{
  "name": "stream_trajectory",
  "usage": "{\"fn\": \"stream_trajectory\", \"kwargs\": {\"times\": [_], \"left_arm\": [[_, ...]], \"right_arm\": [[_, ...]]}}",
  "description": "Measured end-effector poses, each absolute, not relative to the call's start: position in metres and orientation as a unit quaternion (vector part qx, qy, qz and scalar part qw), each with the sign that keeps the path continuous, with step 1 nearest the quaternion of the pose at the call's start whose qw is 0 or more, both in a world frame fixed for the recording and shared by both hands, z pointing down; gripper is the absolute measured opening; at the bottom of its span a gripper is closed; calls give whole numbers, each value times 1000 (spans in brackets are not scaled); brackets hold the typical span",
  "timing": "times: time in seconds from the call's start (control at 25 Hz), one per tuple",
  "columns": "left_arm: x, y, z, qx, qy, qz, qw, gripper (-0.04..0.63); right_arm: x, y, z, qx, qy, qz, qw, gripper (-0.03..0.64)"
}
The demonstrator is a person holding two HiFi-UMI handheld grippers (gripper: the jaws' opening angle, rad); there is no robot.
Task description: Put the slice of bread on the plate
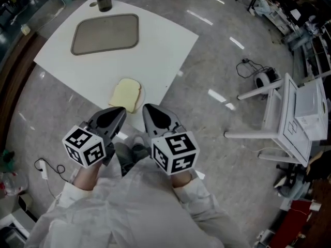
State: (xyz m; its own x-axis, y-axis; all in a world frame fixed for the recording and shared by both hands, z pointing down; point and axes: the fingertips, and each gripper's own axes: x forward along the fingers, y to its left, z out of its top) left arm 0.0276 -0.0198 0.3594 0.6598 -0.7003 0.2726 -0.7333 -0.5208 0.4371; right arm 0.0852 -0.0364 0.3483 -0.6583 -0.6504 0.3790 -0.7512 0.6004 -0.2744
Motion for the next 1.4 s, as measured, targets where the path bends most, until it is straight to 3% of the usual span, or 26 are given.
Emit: {"fn": "stream_trajectory", "kwargs": {"times": [1.4], "left_arm": [[-50,-63,389,860,-402,72,307,11]], "right_arm": [[58,-70,376,457,-839,256,148,15]]}}
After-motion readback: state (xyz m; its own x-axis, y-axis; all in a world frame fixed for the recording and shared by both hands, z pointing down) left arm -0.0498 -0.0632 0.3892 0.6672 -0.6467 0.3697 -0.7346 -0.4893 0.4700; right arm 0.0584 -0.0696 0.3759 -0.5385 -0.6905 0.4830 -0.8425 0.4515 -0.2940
